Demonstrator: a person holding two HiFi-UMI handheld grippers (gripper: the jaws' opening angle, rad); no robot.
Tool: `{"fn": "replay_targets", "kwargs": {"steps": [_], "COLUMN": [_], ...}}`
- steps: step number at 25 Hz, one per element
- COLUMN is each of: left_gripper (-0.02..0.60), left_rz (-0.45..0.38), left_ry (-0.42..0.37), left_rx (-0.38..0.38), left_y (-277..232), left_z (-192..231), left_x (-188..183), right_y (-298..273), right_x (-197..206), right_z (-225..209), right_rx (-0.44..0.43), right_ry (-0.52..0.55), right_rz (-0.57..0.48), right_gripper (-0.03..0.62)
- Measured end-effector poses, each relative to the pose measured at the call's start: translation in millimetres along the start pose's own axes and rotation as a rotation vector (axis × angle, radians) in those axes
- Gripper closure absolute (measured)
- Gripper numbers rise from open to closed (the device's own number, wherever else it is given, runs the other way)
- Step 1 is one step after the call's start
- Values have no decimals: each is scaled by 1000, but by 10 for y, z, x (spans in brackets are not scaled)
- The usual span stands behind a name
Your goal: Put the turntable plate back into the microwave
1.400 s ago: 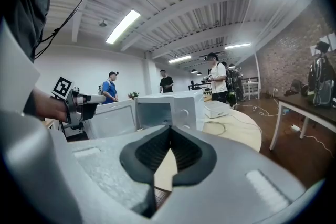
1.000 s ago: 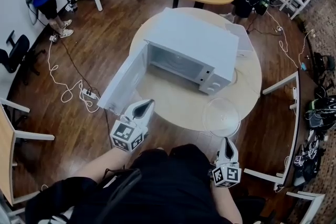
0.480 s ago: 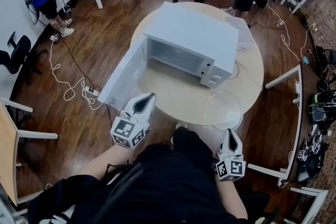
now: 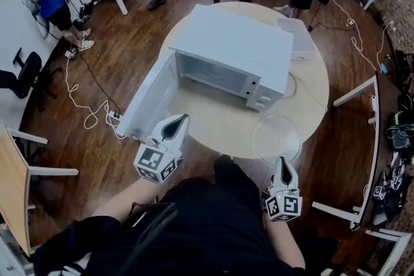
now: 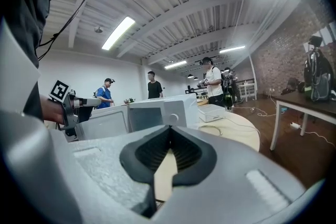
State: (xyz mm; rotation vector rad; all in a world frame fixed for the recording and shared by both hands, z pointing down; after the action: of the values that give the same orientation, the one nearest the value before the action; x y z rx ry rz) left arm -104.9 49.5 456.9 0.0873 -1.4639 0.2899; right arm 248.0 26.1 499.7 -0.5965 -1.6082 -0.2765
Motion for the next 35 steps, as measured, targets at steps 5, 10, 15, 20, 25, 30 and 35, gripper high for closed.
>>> {"fn": "replay_targets", "kwargs": {"steps": [5,10,15,20,25,30,35], "left_gripper": [575,575,575,575,575,575,575], "left_rz": [14,35,30,32,36,47,29], "left_ry": [1,18,27,25,19,-10,-29], "left_rx": [5,-4,-9,-9,-33,-57,-76], "left_y": [-151,-289,-462,-644,-794,-940,-1188], "left_z": [18,80,164,223,310,425,556], "left_x": [-49,-75,-159,-227,-313,-413,-599], "right_y": [-186,-381,-597,-803,-964,-1111,-1249], "right_x": [7,-74,-192,-238,-230,-217,-142], "right_z": [-35,-74,-117,-136,-258,-348,-428], "right_rx": [-13,-30,-42,-60,-52,-53,-54], "right_ry": [-8,6,15,8,7,-18,-40], "right_rz": [17,32,33,39,71,73,94], "right_gripper": [592,592,592,592,592,592,592]}}
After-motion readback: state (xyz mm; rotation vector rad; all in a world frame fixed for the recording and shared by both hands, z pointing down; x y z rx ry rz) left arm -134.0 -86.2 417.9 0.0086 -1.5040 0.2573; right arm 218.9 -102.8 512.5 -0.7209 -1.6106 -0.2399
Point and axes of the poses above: the fingertips, and each gripper's own axes: y backward along the fingers, z to its left, x out of its underside, the point moved 4 cm from there along y, backward along the fingers, and after that the axes turned 1 degree about -z, right-handed, at the moved point
